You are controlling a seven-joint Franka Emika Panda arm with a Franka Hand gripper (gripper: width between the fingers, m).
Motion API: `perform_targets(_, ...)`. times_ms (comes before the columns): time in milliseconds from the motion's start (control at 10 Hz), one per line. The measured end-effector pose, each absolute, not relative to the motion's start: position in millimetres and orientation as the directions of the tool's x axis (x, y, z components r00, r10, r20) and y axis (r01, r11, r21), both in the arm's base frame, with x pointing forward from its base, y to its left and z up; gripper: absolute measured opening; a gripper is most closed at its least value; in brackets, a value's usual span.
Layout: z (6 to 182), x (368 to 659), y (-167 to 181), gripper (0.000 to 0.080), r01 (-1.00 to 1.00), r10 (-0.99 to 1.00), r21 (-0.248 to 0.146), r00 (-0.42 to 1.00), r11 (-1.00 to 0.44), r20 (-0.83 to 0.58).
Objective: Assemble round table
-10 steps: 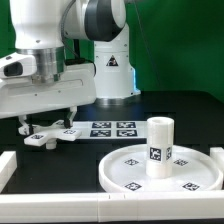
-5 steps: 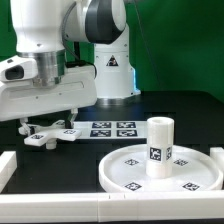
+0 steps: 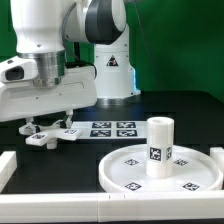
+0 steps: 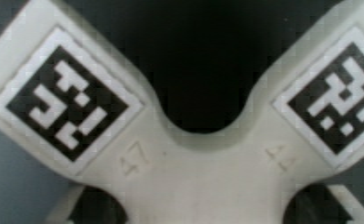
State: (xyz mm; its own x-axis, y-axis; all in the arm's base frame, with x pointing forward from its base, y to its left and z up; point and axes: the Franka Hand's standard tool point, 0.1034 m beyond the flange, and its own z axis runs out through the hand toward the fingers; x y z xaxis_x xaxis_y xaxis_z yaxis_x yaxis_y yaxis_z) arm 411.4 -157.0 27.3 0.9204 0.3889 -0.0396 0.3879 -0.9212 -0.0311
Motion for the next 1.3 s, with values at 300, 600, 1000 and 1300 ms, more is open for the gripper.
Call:
perform_targets(300,28.6,413.8,-153.3,0.0440,0.386,0.387,-0.034,0.921,-0.922,-0.040)
perform_targets(600,61.6,442.6,-109.9,0.0440,0.348,0.352,-0.072,0.935,-0.935,-0.050)
perform_targets(1000,121.8,507.1,-43.2,0.0442,0.217,0.226,-0.109,0.972,-0.970,-0.069)
perform_targets(1300,132.7,528.2,-27.0,0.0442,0.199,0.206,-0.106,0.977,-0.974,-0.059)
